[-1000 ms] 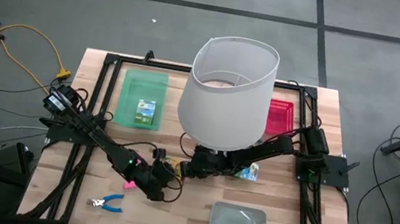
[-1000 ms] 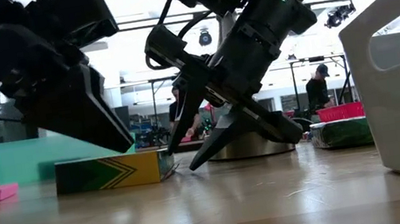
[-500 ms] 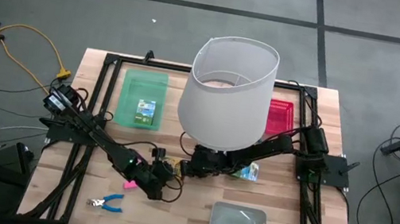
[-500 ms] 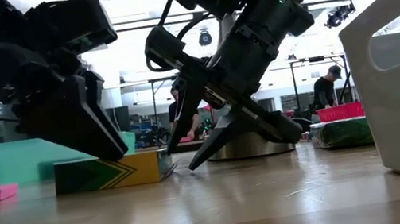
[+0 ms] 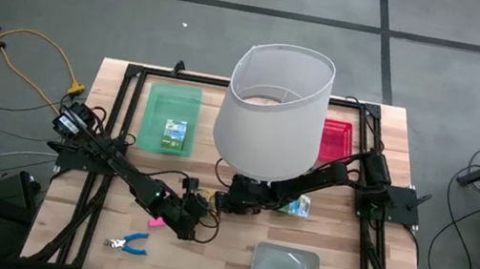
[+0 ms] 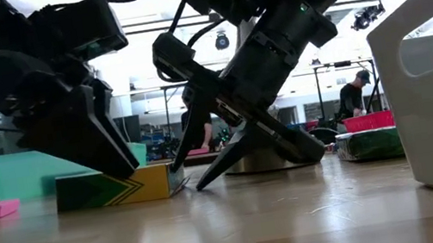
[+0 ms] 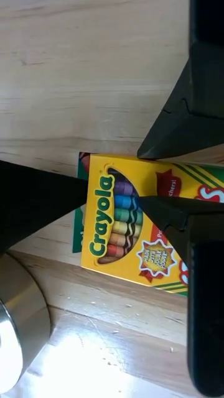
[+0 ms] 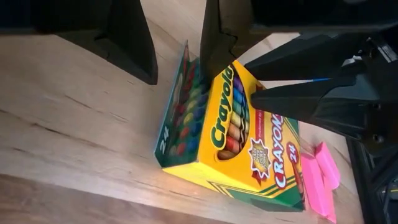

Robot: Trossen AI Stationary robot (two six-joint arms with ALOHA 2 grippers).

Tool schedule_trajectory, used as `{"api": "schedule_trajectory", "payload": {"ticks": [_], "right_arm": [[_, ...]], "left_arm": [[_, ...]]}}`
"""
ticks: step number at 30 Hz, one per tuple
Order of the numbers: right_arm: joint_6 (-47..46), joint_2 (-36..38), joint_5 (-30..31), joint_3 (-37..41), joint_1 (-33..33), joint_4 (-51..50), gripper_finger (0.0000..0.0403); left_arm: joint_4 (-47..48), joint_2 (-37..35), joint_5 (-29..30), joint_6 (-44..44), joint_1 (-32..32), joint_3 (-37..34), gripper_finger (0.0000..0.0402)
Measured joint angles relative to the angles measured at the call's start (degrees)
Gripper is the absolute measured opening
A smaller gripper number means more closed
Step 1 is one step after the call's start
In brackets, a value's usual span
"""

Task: Pick & Place School Supplies
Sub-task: Put the yellow crayon box into the green bin

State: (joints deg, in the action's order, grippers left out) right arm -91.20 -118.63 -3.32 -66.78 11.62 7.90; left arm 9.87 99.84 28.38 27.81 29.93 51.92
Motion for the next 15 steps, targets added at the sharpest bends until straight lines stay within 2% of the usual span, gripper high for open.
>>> {"api": "schedule_trajectory", "payload": {"ticks": [5, 15], "right_arm": [[0.23, -0.11, -0.13, 0.00, 0.00, 0.48, 0.0105], [1.45, -0.33, 0.24, -0.01, -0.11, 1.26, 0.0010]], "left_arm": [[-0.37, 0.08, 0.04, -0.04, -0.07, -0.02, 0.0099], [-0.80, 0.20, 0.07, -0.04, -0.11, -0.07, 0.0099]]}}
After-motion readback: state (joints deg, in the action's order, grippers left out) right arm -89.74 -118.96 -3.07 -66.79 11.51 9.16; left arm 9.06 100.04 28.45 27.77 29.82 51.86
